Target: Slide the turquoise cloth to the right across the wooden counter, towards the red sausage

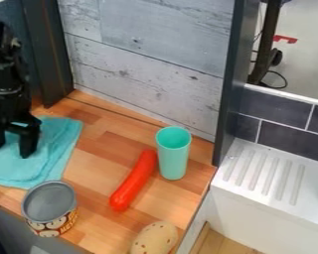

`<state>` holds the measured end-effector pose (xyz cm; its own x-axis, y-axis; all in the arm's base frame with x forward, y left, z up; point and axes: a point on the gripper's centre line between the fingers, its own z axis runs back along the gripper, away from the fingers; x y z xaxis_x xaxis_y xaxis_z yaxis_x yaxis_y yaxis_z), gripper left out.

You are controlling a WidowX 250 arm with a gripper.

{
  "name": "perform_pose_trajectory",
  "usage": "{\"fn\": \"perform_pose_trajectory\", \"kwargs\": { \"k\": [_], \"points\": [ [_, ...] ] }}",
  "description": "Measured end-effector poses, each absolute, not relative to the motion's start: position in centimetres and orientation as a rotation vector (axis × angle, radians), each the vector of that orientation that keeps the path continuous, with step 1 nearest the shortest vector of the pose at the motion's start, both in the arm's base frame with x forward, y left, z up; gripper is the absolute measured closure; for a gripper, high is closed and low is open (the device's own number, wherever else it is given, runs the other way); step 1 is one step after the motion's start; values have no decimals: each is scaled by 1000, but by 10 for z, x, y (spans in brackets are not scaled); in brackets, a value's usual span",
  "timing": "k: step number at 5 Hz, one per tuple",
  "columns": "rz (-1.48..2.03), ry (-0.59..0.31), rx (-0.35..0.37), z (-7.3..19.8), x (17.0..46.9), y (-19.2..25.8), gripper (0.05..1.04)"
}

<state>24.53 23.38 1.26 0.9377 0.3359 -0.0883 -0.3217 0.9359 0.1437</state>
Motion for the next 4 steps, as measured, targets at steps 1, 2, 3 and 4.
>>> {"fn": "perform_pose_trajectory", "kwargs": {
  "k": [1, 2, 3, 4],
  "points": [
    [343, 138, 127, 11, 248, 226, 81],
    [301, 149, 101, 8, 269, 205, 81],
    [283, 158, 86, 12, 293, 182, 81],
    [178, 148, 70, 13, 328, 139, 81]
  ]
}}
